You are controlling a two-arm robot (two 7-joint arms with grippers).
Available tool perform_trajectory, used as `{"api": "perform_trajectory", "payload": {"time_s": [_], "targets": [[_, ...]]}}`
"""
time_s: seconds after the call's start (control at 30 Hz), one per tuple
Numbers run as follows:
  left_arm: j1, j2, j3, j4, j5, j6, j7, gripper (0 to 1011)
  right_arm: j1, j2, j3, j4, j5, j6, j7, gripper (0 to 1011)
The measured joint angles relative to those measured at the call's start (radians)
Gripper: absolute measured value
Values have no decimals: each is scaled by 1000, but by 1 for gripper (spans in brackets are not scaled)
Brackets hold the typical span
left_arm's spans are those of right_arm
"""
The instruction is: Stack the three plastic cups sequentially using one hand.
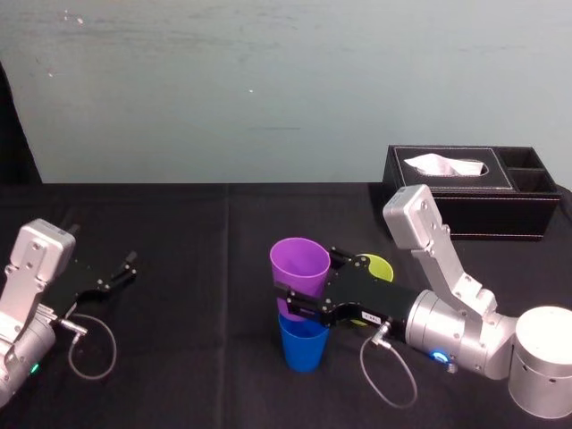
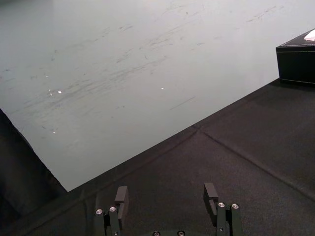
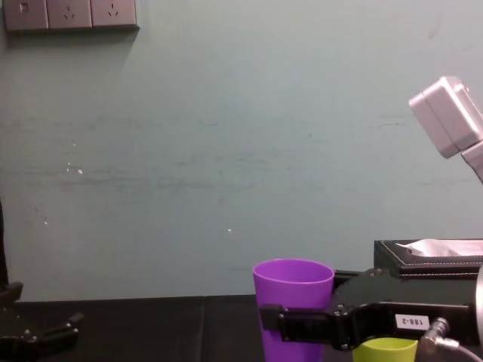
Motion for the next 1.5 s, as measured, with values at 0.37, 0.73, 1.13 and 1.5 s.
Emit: {"api": "perform_trajectory", "payload": {"time_s": [0.37,0.73,1.13,1.5], "targets": [[0,0,0,0,0,0,0,1000,-2,3,-4,11,10,-2,-4,742],[0,0,0,0,0,0,0,1000,-3,1,-11,27,7,-1,-14,742],[0,0,0,0,0,0,0,1000,-15,13,-8,8,5,7,-15,742],[0,0,0,0,0,0,0,1000,-22,28,-8,-7,3,43,-16,742]]}}
